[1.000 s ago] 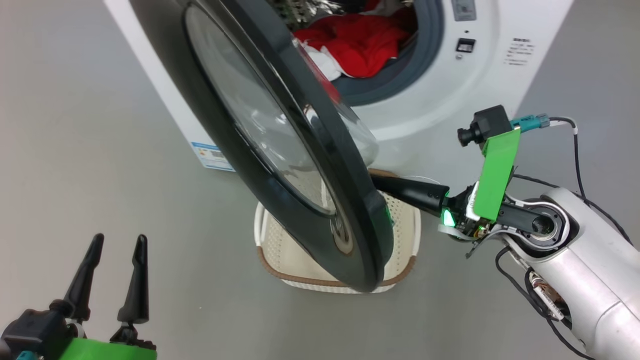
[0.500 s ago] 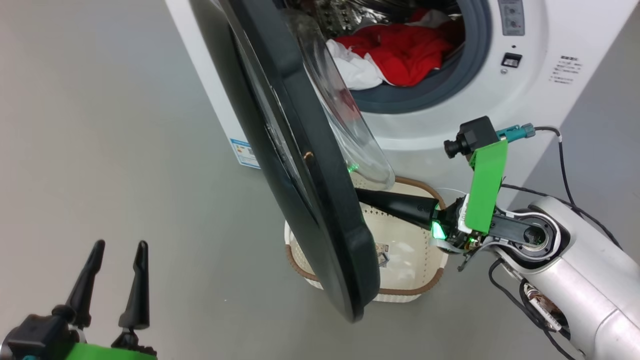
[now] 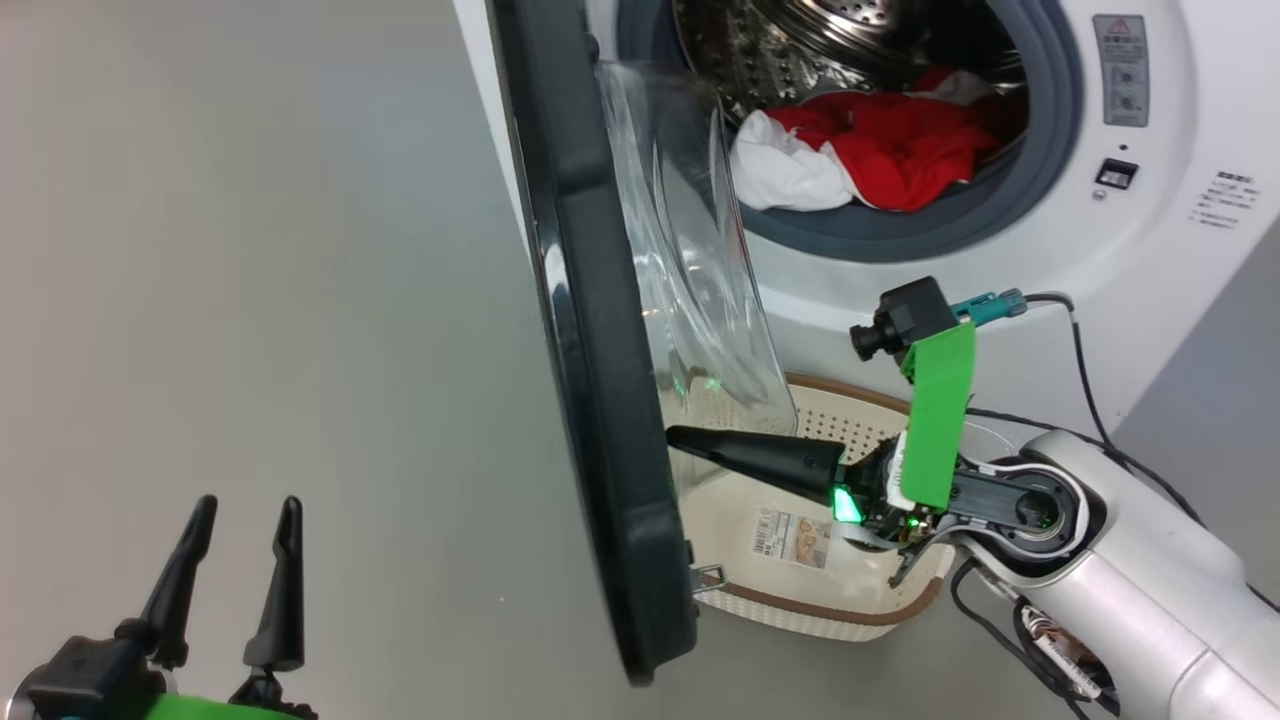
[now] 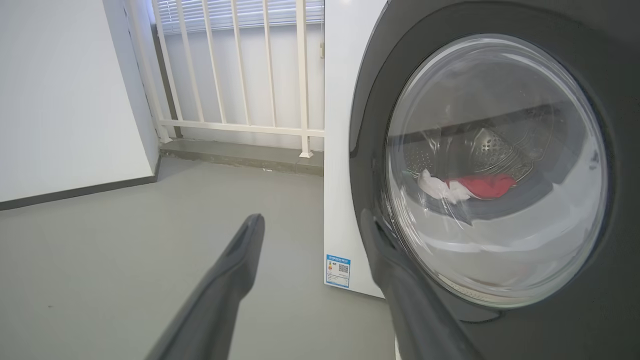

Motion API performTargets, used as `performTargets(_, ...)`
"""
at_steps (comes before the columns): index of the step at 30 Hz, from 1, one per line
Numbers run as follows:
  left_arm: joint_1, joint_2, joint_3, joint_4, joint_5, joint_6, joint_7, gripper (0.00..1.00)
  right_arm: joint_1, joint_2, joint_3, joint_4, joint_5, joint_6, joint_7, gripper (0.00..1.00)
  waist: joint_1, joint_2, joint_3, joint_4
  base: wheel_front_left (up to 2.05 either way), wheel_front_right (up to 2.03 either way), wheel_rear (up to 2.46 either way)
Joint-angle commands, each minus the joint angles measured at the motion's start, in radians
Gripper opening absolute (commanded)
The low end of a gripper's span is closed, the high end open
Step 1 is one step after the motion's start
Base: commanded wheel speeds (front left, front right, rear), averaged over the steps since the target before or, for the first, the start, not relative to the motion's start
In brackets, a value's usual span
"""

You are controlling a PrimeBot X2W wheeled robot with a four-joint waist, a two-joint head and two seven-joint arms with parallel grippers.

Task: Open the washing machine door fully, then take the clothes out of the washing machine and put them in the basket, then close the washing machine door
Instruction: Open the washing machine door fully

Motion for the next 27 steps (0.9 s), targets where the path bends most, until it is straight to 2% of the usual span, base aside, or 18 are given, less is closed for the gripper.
performTargets(1,-0.006,0.017,0.036,-0.017,0.011,-0.003,-0.008,1.00,0.014,0.029,0.011,-0.027,0.007,0.002,-0.005,0.00,-0.0001,-0.0001,-0.009,0.023,0.00,0.00,0.00)
performTargets(6,-0.007,0.016,0.035,-0.014,0.013,-0.003,-0.008,1.00,0.006,0.051,0.015,-0.007,0.003,0.002,-0.001,0.00,-0.0001,-0.0001,-0.017,0.055,0.00,0.00,0.00)
performTargets(15,0.005,0.002,0.066,-0.028,0.014,-0.003,-0.008,1.00,-0.025,0.093,0.019,0.038,-0.015,0.002,0.024,0.00,-0.0001,-0.0001,-0.007,0.063,0.00,0.00,0.00)
performTargets(27,0.010,-0.001,0.062,-0.026,0.022,-0.003,-0.008,1.00,-0.007,0.102,-0.016,0.049,-0.035,0.002,0.033,0.00,-0.0001,-0.0001,-0.016,0.057,0.00,0.00,0.00)
